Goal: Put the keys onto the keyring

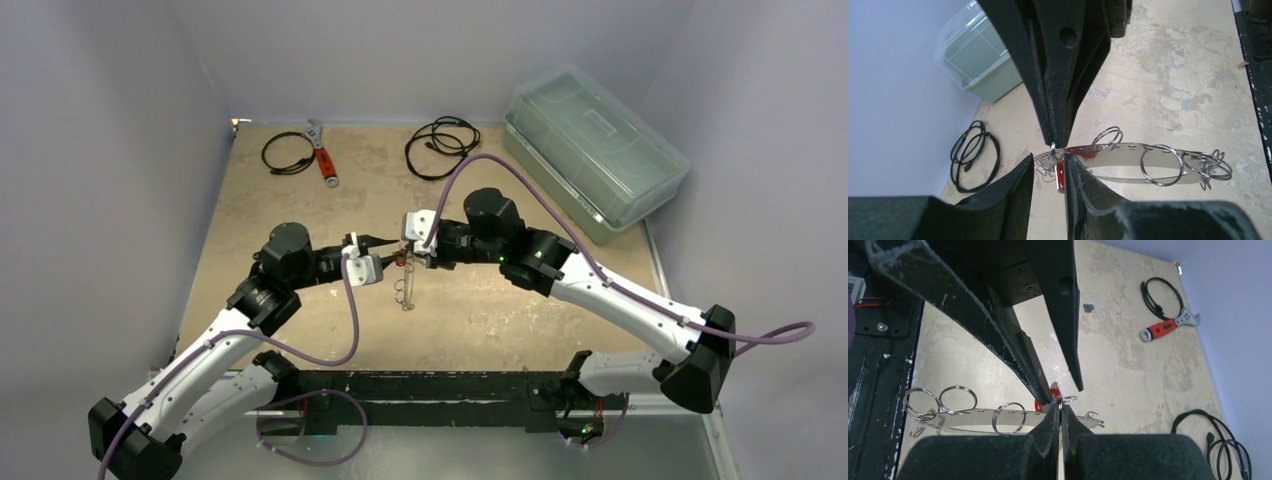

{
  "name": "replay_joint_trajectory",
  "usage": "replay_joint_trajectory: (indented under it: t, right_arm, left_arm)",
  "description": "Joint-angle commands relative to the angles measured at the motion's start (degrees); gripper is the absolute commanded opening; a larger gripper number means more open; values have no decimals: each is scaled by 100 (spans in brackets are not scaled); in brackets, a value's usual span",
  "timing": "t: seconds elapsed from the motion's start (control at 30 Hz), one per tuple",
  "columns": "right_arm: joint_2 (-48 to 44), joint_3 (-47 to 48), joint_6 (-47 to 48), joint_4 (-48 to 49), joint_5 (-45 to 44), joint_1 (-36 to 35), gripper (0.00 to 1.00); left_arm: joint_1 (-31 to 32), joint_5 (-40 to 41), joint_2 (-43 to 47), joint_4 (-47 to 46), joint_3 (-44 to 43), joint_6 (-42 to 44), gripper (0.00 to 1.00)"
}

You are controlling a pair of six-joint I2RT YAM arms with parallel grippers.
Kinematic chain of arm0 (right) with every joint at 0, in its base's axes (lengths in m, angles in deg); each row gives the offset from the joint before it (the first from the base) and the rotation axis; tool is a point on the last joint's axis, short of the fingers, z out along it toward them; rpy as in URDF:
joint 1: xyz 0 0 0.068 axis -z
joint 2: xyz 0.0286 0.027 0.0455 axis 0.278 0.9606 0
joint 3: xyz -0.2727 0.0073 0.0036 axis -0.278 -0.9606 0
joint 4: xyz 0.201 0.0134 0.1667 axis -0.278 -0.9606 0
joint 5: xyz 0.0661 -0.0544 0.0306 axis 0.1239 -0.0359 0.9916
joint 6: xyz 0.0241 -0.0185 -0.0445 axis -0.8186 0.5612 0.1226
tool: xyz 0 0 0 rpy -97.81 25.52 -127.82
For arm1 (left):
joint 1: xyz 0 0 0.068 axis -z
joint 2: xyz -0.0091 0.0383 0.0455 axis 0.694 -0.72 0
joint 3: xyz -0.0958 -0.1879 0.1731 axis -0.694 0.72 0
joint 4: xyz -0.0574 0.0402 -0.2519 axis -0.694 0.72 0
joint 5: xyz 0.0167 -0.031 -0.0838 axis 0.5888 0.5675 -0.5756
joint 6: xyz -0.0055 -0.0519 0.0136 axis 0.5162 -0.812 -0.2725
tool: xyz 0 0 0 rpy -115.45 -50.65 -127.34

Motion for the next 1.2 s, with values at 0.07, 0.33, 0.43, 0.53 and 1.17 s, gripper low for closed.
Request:
replay_joint_trajectory:
  t: [0.07, 0.33, 0.43, 0.53, 1.17]
  right_arm:
    - [-607, -242, -96, 917, 47, -2, 0]
    - [-794, -338, -134, 1024, -2, 4, 0]
    - [-815, -358, -157, 1018, -19, 3, 0]
    - [-819, -367, -181, 1025, -7, -4, 0]
    - [-763, -381, -244, 1172, 220, -2, 0]
  left_arm:
    - [-2, 73, 131, -349, -88, 18, 28]
    - [1, -100, 113, -331, -96, 55, 23]
    - [-3, -192, 72, -338, -116, 54, 18]
    - [-1, -230, 58, -339, -125, 54, 13]
    - [3, -469, -45, -352, -152, 36, 0]
